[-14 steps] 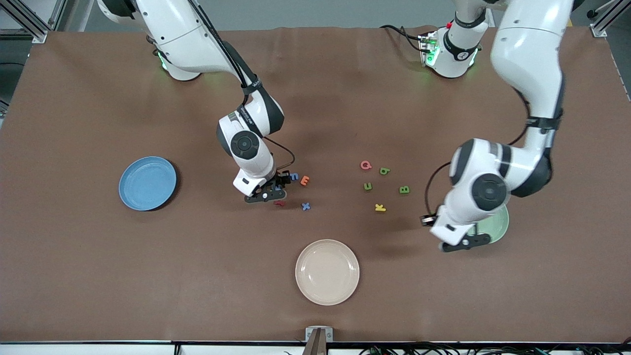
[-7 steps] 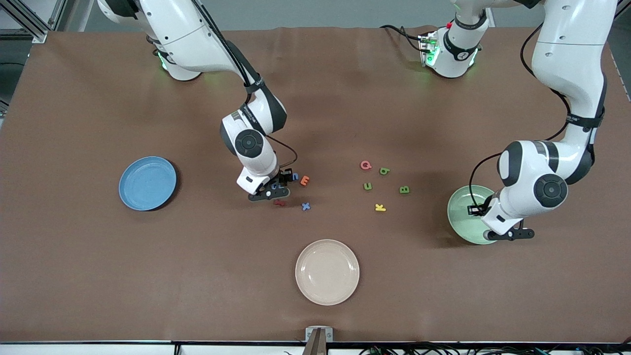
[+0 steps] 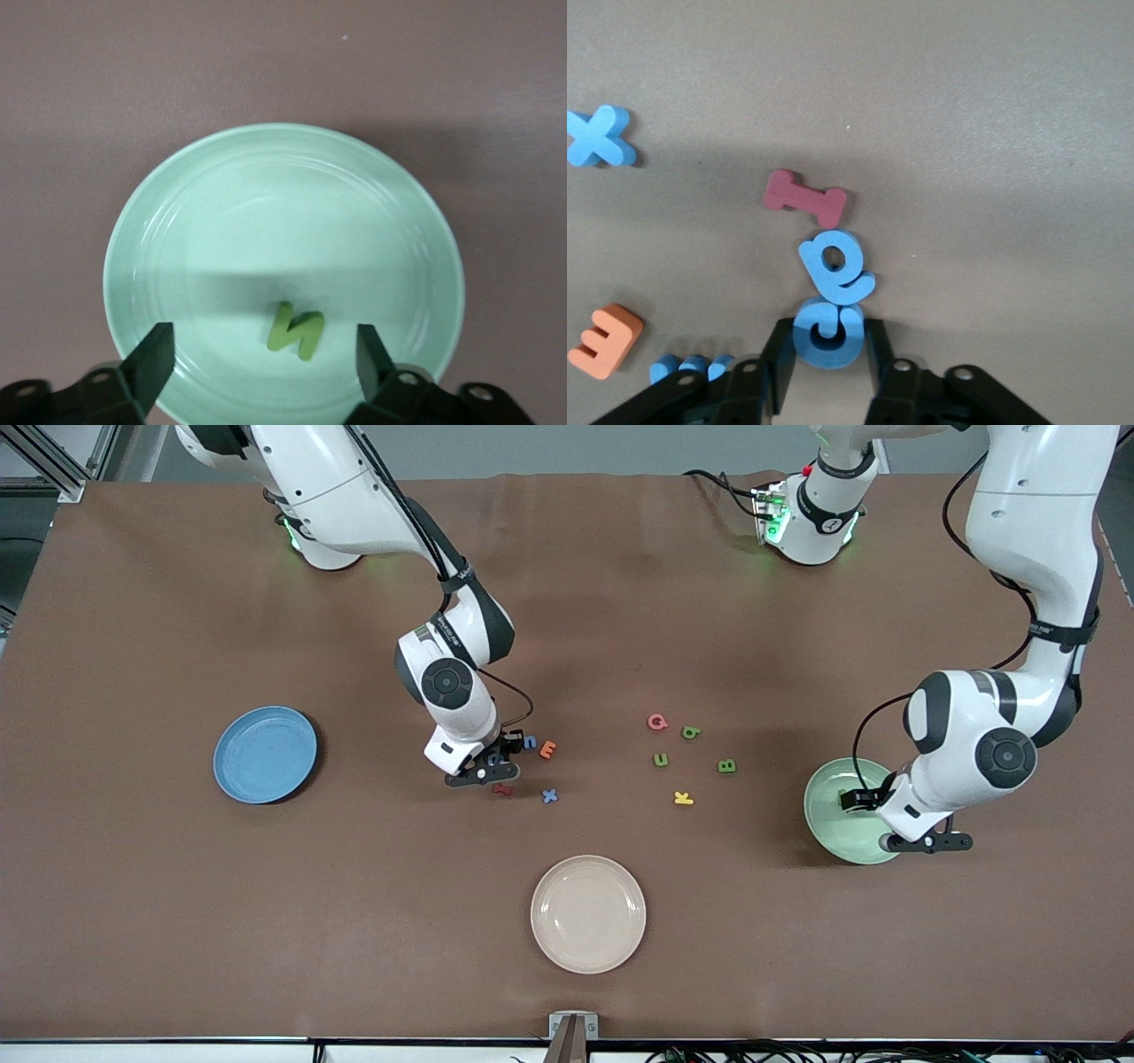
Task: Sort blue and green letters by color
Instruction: 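Drop the green N on the green plate while the right gripper grasps blue letter, then grasp the green B with the left gripper while the right gripper drops blue letter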
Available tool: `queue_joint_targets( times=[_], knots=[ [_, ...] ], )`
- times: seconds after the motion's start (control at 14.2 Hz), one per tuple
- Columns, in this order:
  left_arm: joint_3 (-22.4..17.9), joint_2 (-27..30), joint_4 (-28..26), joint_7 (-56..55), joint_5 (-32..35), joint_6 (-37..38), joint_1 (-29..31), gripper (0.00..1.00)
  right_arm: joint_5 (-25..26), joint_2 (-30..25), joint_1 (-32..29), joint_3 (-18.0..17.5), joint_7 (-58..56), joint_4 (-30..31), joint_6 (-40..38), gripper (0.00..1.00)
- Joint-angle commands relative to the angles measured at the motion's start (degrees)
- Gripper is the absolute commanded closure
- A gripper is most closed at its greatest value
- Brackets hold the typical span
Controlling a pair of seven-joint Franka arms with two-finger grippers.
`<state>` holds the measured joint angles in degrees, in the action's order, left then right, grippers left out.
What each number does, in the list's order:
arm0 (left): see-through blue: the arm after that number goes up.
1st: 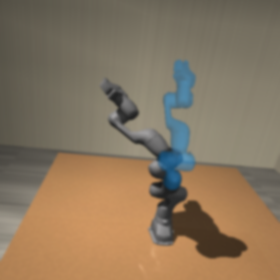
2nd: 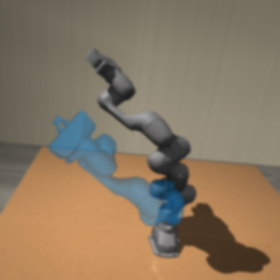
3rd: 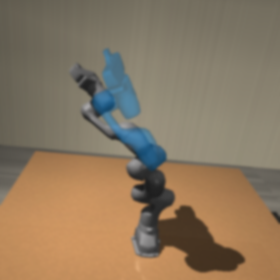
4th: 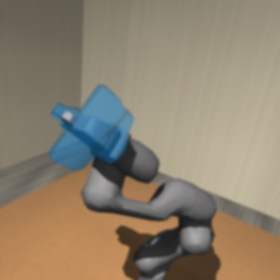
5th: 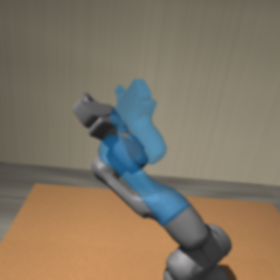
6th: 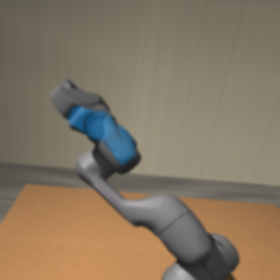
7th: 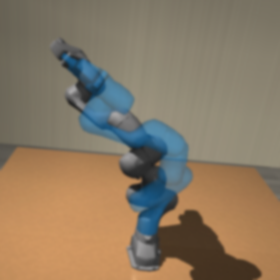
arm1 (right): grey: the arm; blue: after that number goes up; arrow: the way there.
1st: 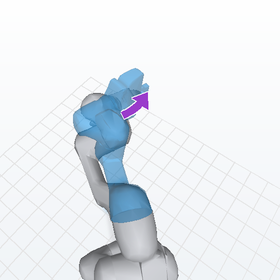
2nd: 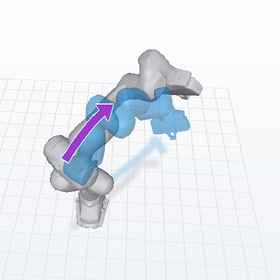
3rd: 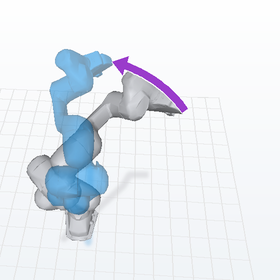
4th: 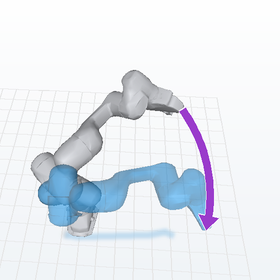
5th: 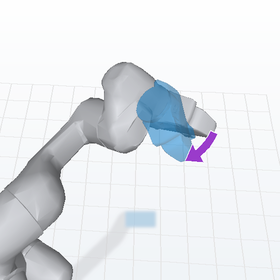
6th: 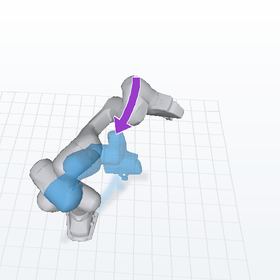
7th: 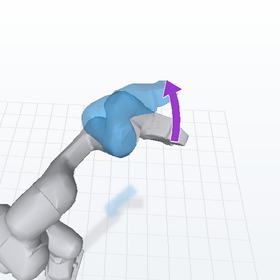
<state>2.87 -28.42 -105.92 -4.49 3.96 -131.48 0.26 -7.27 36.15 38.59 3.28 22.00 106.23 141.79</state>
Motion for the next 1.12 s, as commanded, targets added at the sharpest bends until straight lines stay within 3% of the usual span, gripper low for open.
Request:
queue_joint_targets(
  times=[0.0,0.21,0.42,0.56,0.77,1.05],
  knots=[
    [3.8,5.3,-1.2,-4.9,0.7,4.2,-0.1,0.00,0.3,0.3,0.6,0.3,-0.2,-0.5,-0.3,0.71],
    [9.0,5.8,-1.7,-12.4,0.7,4.6,-0.2,0.00,1.4,0.2,-0.1,0.4,-0.2,-0.8,-0.8,1.00],
    [11.6,4.1,-2.1,-20.4,0.8,2.6,-2.8,0.03,2.2,-1.5,-0.8,2.2,-3.3,-1.8,-8.8,1.00],
    [11.6,2.2,-3.3,-23.7,0.7,-1.5,-5.8,0.05,2.3,-4.5,-1.5,5.5,-10.3,-2.8,-18.1,1.00],
    [11.5,-0.7,-5.8,-25.9,0.8,-8.1,-7.7,0.16,2.3,-9.2,-2.1,13.4,-25.8,-2.1,-26.8,1.00],
    [11.5,-1.1,-8.1,-26.8,1.2,-8.4,-9.2,0.23,2.3,-10.8,-2.3,27.2,-48.7,-1.0,-32.5,1.00]
  ],
)
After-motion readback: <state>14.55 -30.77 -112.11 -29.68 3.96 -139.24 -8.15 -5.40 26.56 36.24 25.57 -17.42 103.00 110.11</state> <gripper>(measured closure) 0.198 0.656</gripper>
